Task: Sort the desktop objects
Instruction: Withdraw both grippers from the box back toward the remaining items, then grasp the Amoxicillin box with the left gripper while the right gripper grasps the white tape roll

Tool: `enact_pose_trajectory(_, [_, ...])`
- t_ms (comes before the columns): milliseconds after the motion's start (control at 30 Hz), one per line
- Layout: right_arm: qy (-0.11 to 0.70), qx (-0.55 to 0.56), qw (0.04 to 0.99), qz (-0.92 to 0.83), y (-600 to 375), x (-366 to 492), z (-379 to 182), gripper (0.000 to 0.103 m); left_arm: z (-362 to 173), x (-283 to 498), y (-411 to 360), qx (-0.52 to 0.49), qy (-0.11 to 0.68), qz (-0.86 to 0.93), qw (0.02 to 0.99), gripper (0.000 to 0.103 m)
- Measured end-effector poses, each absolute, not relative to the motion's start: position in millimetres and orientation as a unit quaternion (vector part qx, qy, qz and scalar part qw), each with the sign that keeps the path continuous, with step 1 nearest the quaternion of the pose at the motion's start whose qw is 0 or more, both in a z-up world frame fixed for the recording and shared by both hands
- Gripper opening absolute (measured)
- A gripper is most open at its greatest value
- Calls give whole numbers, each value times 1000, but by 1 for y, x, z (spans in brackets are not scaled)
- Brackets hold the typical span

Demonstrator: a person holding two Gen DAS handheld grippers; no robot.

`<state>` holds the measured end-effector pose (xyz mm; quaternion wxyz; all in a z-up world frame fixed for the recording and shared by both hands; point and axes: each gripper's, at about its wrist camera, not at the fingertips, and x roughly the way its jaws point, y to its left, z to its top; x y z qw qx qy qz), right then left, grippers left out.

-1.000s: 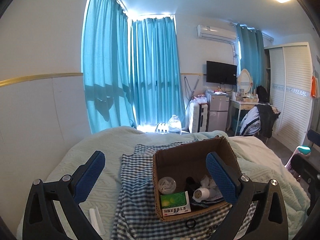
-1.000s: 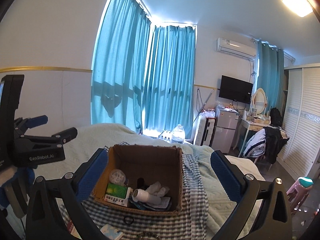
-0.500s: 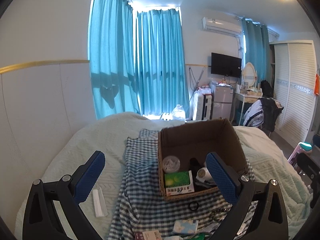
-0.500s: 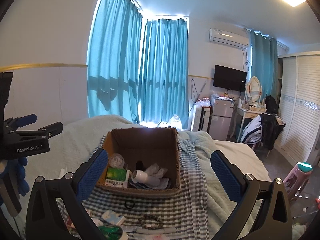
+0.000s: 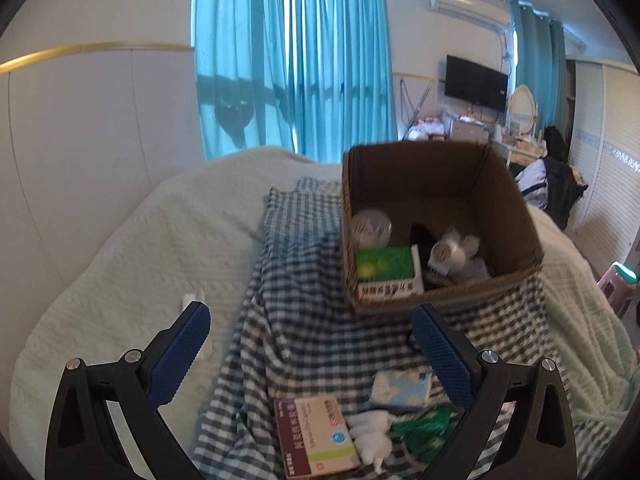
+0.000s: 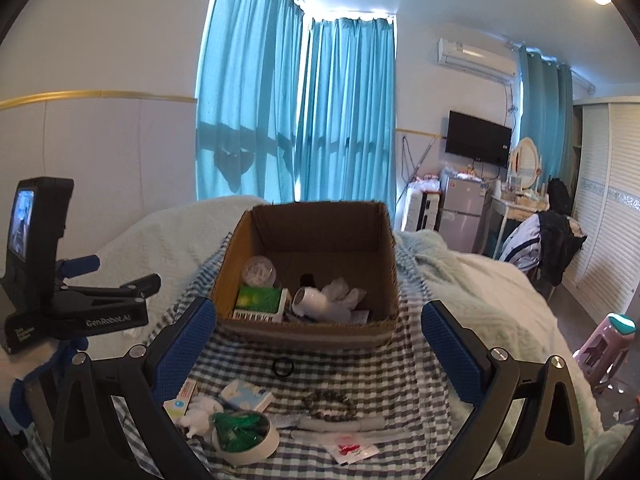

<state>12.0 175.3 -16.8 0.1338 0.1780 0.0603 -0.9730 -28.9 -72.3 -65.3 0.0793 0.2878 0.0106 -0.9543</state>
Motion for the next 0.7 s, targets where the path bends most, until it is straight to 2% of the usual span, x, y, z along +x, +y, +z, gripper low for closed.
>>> enact_pose_trajectory(200, [53, 210, 149, -965, 171, 10, -52, 103, -107, -11, -86, 327, 43, -941, 79, 103])
enact_pose_trajectory(467, [52, 251, 169, -952, 160, 4, -93, 102, -159, 1, -78, 397, 14, -914, 87, 103])
enact_pose_trajectory(700, [24, 293, 171, -940, 166, -6, -121, 93, -188, 3, -77, 451, 17, -888, 83, 103])
